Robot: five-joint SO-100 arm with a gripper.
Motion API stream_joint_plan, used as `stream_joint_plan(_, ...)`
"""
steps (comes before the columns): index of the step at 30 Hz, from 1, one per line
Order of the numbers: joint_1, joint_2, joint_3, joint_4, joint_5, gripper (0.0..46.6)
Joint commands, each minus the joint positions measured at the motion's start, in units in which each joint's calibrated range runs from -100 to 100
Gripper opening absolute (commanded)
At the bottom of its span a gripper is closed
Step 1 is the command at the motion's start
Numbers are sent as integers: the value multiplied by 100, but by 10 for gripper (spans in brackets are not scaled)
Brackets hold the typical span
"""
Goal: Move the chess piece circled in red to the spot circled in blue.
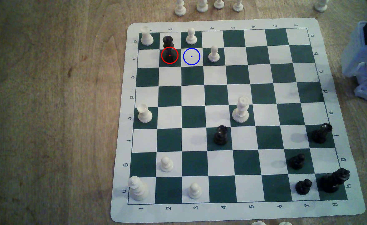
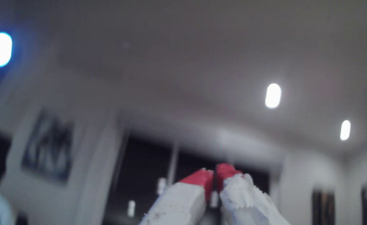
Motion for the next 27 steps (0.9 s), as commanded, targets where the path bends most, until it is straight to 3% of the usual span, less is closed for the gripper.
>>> stream_joint_plan(1, 267, 507, -1741, 5533, -386, 20)
stream_joint_plan(5, 454, 1992, -2757, 6549, -679, 121)
stream_joint_plan(6, 446, 2629, -3264, 6754, -835, 178)
stream_joint_plan(7, 415, 3062, -3636, 6942, -899, 202)
stream_joint_plan(11, 212, 4726, -5041, 7253, -1040, 259)
stream_joint_plan(15, -148, 5855, -5857, 7089, -908, 215)
stream_joint_plan(17, -297, 6423, -6365, 7089, -908, 219)
stream_joint_plan(20, -430, 7816, -7770, 7450, -860, 262)
stream_joint_plan(27, -406, 9420, -9130, 7802, -679, 240)
